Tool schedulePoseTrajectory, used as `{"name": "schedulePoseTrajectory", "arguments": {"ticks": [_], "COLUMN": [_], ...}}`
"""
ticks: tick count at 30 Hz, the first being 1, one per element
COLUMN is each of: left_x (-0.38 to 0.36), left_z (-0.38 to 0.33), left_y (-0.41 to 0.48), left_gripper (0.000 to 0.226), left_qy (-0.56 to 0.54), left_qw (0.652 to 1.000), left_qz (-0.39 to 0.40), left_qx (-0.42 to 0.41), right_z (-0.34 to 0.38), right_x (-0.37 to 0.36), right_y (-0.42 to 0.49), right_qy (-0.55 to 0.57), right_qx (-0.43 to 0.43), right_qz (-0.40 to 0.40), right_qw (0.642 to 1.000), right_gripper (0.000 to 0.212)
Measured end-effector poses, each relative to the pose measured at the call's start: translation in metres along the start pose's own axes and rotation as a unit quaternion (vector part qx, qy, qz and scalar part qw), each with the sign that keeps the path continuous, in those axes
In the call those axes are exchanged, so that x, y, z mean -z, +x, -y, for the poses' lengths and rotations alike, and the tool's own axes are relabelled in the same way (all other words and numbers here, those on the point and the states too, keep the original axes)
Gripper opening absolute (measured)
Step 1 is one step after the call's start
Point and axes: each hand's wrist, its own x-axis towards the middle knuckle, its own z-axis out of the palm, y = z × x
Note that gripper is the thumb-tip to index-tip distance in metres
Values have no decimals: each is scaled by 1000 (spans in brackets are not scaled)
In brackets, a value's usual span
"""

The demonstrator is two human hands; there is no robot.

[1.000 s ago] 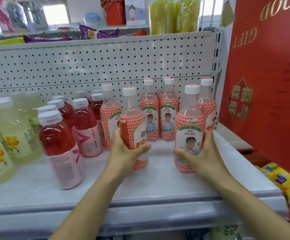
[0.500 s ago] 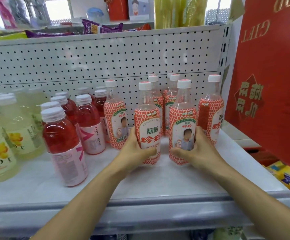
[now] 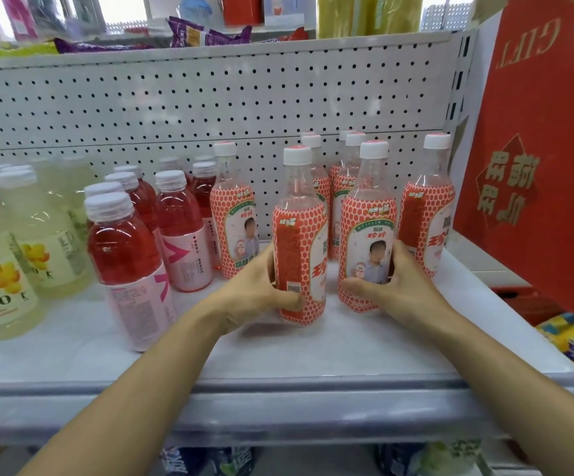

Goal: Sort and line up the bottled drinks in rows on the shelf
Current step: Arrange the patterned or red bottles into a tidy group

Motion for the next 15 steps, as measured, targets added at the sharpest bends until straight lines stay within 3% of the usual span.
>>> {"name": "schedulePoseTrajectory", "arguments": {"ticks": [6, 10, 15], "left_x": [-26, -23, -16], "left_z": [-4, 0, 2], "left_y": [14, 13, 22], "left_gripper": [111, 83, 79], "left_qy": [17, 23, 33], "left_qw": [983, 993, 993], "left_qz": [-181, -117, -105], "left_qx": [-10, 20, 33], "right_z": [-2, -6, -4], "right_x": [2, 1, 0], "right_y": [5, 4, 14], "right_qy": [-9, -17, -36], "right_qx": [12, 15, 6], "right_qz": [10, 2, 5], "right_qw": [1000, 1000, 999], "right_gripper": [70, 66, 64]}}
